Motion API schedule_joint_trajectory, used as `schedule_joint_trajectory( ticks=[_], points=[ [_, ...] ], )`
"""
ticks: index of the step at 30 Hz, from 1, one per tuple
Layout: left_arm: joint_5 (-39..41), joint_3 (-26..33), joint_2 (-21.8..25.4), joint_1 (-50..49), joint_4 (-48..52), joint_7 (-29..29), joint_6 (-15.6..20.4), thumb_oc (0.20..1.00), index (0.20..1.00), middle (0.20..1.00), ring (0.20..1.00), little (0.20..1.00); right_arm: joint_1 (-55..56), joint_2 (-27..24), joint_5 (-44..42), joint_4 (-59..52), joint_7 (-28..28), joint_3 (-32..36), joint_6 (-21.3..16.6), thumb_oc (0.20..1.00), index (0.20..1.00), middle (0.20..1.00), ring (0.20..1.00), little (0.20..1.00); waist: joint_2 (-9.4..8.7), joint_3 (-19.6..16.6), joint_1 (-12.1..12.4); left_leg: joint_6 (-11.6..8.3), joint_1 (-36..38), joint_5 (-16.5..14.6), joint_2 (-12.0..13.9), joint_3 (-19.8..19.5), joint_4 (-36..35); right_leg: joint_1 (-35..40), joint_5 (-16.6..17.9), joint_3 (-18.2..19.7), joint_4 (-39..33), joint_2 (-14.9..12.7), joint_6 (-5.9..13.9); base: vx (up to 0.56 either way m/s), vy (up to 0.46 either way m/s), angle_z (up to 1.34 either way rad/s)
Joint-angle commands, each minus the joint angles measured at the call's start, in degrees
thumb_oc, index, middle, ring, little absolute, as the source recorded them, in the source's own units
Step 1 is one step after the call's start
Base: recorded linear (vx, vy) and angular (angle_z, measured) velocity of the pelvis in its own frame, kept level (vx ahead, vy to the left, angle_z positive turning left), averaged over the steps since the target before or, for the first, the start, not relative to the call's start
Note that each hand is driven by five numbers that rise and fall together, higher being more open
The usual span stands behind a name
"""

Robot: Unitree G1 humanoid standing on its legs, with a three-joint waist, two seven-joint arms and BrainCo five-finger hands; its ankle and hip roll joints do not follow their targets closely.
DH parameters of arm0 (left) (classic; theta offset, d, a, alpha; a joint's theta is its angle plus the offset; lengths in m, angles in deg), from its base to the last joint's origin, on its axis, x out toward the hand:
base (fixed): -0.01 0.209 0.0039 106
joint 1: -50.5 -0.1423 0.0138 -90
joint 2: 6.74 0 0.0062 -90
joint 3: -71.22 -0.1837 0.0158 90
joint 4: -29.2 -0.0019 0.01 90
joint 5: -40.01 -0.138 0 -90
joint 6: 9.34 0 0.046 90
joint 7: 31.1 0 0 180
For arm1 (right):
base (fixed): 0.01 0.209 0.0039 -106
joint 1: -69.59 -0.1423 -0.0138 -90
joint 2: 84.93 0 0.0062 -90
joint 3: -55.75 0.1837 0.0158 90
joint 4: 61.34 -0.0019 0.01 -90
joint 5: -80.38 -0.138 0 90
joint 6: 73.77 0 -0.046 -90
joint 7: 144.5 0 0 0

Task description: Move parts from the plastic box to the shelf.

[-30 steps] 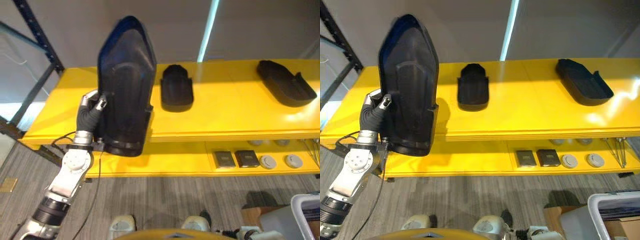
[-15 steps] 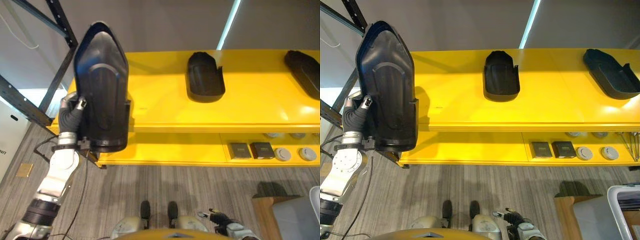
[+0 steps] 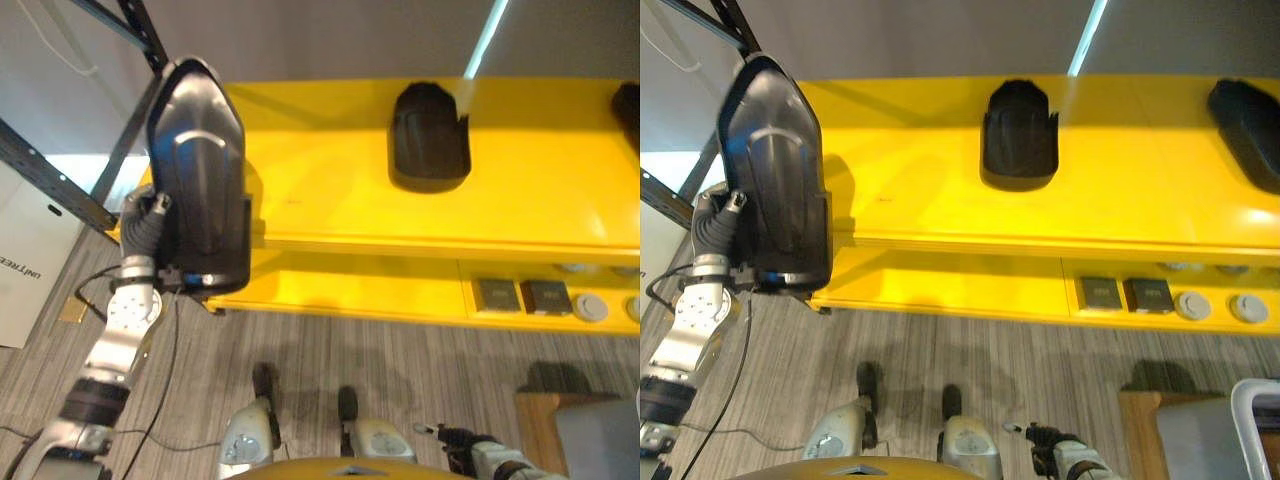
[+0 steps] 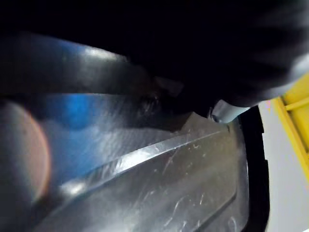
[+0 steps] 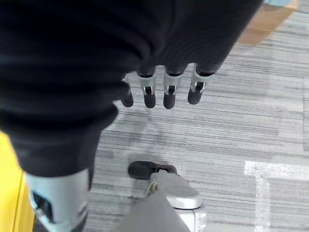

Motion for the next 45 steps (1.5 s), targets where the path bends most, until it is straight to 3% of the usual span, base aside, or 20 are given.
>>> schedule_joint_trajectory(
  ticks=[1, 3, 8, 20, 24, 25, 30, 34, 40, 41, 42, 45],
  points=[
    [4.29, 3.81, 2.59, 8.90, -1.02, -1.28, 4.84, 0.200, 0.200, 0.200, 0.200, 0.200, -0.80, 0.42, -3.67, 0.80, 0.79, -2.39, 1.65, 1.000, 1.000, 1.000, 1.000, 1.000, -0.73, 0.33, -1.78, 2.70, -1.06, -2.37, -2.84, 0.70, 3.50, -0.53, -4.92, -0.05, 0.60, -1.85, 3.52, -0.10, 0.084, -0.55],
    [6.02, 3.02, 3.83, 14.15, -4.56, -1.19, 5.69, 0.200, 0.200, 0.200, 0.200, 0.200, -1.64, 1.22, 2.13, 0.95, 0.93, -4.50, 4.45, 1.000, 1.000, 1.000, 1.000, 1.000, 0.08, 2.24, -2.85, 2.84, 0.69, -2.88, -3.04, 0.17, 1.17, -3.69, -4.10, 0.54, 1.53, -2.95, 4.38, -0.13, 0.092, -0.32],
    [8.22, 2.13, 3.71, 20.34, -7.90, -3.18, 3.39, 0.200, 0.200, 0.200, 0.200, 0.200, -2.59, 2.68, -1.96, 2.54, -0.41, -6.30, 7.61, 1.000, 1.000, 1.000, 1.000, 1.000, 0.72, 4.43, -3.87, 3.31, 1.40, -3.77, -3.64, -0.24, 0.17, -5.48, -3.82, 0.94, 2.01, -3.77, 4.66, -0.04, 0.036, 0.05],
    [13.90, -5.63, 8.92, 38.40, -31.64, 1.68, -7.67, 0.200, 0.200, 0.200, 0.200, 0.200, -8.61, 0.40, -4.87, 2.14, -1.05, -9.64, 7.64, 1.000, 1.000, 1.000, 1.000, 1.000, 0.89, 8.72, -6.11, 3.25, -1.16, -3.61, -3.37, 1.26, 0.66, -8.53, -3.38, 2.59, 1.46, -2.68, 3.82, -0.02, 0.004, -0.07],
    [13.72, -8.46, 9.91, 42.09, -35.28, 4.64, -11.21, 0.200, 0.200, 0.200, 0.200, 0.200, -9.49, -0.33, -5.33, 2.00, -0.54, -9.80, 7.29, 1.000, 1.000, 1.000, 1.000, 1.000, 1.02, 9.52, -6.79, 3.46, -1.51, -3.68, -3.64, 1.57, 0.71, -9.48, -3.17, 3.03, 1.78, -2.33, 3.70, 0.00, 0.001, -0.03],
    [13.93, -10.16, 10.07, 44.33, -36.30, 5.96, -13.65, 0.200, 0.200, 0.200, 0.200, 0.200, -10.01, -0.42, -6.71, 1.59, -0.50, -10.00, 7.83, 1.000, 1.000, 1.000, 1.000, 1.000, 1.09, 9.87, -7.16, 3.51, -1.47, -3.66, -3.66, 1.66, 0.34, -9.92, -3.24, 3.22, 2.01, -2.13, 3.63, 0.00, 0.000, 0.00],
    [12.68, -13.83, 10.77, 48.19, -38.18, 8.10, -17.13, 0.200, 0.200, 0.200, 0.200, 0.200, -9.66, -0.42, -4.56, 1.11, 1.18, -10.40, 8.72, 1.000, 1.000, 1.000, 1.000, 1.000, 1.46, 10.41, -8.44, 3.44, -1.07, -3.50, -3.38, 1.94, -0.29, -10.67, -3.43, 3.59, 2.77, -1.69, 3.47, 0.00, 0.000, -0.01],
    [12.19, -15.77, 10.72, 49.73, -39.14, 8.54, -21.43, 0.200, 0.200, 0.200, 0.200, 0.200, -9.50, -0.28, -5.30, 1.07, 1.10, -11.04, 8.46, 1.000, 1.000, 1.000, 1.000, 1.000, 1.81, 10.54, -9.10, 3.37, -0.44, -3.39, -3.20, 2.39, -0.95, -10.88, -3.48, 3.68, 2.87, -1.50, 3.34, 0.01, -0.001, -0.05],
    [15.07, -15.80, 9.23, 47.44, -42.04, 7.86, -25.07, 0.200, 0.200, 0.200, 0.200, 0.200, -8.87, -0.81, -5.09, 1.37, 0.95, -10.59, 8.03, 1.000, 1.000, 1.000, 1.000, 1.000, 2.16, 9.73, -9.81, 3.05, 0.85, -3.25, -2.87, 2.82, -1.24, -10.28, -3.55, 3.89, 3.09, -1.39, 3.19, 0.02, 0.000, -0.03],
    [15.05, -15.75, 8.85, 47.12, -42.39, 7.52, -25.54, 0.492, 0.492, 0.492, 0.492, 0.492, -8.86, -0.85, -4.87, 1.32, 1.01, -10.49, 8.09, 1.000, 1.000, 1.000, 1.000, 1.000, 2.24, 9.56, -9.94, 2.99, 1.05, -3.28, -2.83, 2.86, -1.22, -10.07, -3.65, 3.94, 3.10, -1.39, 3.17, 0.02, 0.006, -0.05],
    [15.13, -15.40, 7.98, 46.47, -43.45, 7.16, -26.37, 1.000, 1.000, 1.000, 1.000, 1.000, -8.83, -0.74, -5.18, 1.16, 0.34, -10.56, 7.88, 1.000, 1.000, 1.000, 1.000, 1.000, 2.23, 9.20, -10.18, 2.91, 1.30, -3.38, -2.76, 3.15, -1.13, -9.91, -3.79, 4.03, 3.23, -1.52, 3.24, 0.00, 0.000, 0.00],
    [14.65, -15.55, 6.20, 45.65, -45.38, 5.89, -30.04, 1.000, 1.000, 1.000, 1.000, 1.000, -9.18, -0.97, -6.12, 0.94, -0.70, -10.02, 7.58, 1.000, 1.000, 1.000, 1.000, 1.000, 2.42, 8.37, -10.78, 2.62, 2.06, -3.31, -2.55, 3.40, -1.27, -9.47, -4.01, 4.25, 3.51, -1.52, 3.26, 0.00, 0.000, 0.00]
  ],
)
